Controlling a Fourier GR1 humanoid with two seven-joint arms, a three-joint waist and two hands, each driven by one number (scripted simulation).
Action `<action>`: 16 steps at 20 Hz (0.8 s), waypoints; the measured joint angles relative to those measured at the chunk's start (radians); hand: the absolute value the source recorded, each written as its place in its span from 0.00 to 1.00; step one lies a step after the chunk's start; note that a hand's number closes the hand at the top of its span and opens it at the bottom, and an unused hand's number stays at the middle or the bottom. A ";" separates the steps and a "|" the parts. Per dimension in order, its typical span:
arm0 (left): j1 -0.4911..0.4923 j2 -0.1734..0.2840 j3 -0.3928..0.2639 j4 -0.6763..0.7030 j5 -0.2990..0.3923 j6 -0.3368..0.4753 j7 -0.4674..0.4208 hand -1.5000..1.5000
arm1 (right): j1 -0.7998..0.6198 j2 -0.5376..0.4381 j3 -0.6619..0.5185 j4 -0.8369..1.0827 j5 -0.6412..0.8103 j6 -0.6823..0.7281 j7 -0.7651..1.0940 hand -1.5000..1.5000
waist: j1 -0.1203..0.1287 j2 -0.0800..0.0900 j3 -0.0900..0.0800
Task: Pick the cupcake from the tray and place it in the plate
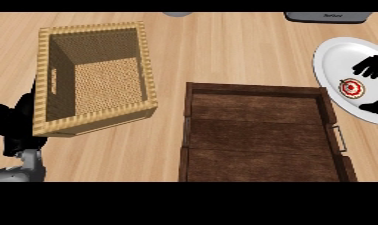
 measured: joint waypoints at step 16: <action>0.004 -0.092 -0.077 0.139 -0.033 -0.001 -0.025 0.50 | -0.127 -0.051 -0.300 0.281 -0.337 0.320 -0.244 0.00 | -0.020 0.008 -0.013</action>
